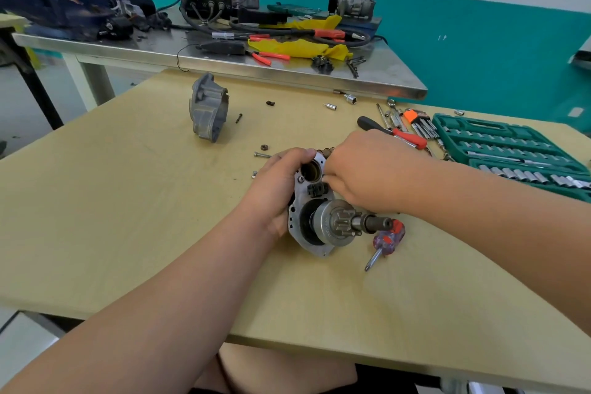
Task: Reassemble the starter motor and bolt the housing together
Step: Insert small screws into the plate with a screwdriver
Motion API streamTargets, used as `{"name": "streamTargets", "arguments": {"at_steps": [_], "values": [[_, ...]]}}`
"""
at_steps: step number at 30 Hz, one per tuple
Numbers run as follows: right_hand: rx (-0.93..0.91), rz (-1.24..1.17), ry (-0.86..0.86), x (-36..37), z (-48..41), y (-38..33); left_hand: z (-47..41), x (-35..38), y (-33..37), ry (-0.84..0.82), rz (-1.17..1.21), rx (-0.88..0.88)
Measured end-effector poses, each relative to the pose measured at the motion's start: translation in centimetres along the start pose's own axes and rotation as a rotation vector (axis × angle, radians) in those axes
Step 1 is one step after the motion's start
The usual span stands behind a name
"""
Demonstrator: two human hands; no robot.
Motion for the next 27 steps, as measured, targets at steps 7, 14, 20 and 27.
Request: {"name": "streamTargets", "arguments": {"at_steps": [7, 14, 20, 27], "values": [[0.186, -0.226, 0.142, -0.5, 4.5, 4.1, -0.2, -0.6, 0.2, 0.025, -0.049, 0.036], [0.577, -0.429, -0.020, 7.4, 10.3, 7.4, 0.7, -0.6, 2.4, 0.094, -0.007, 0.324], [0.048, -0.272, -0.067, 6.7, 8.9, 1.4, 1.4, -0.2, 2.6, 0.097, -0.040, 0.369], [0.254, -0.570, 0.303, 0.9, 8.9, 4.4, 2.0, 0.3, 2.8, 0.084, -0.020, 0.418]]}}
Point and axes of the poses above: each hand's wrist, its own z-axis away from the middle knuckle, its own x-axis out of the palm, y = z × x, the point moved 6 cm from there along -z, towards the middle knuckle, and after that the axes turned 3 degrees about y, right-handed, at the moved point
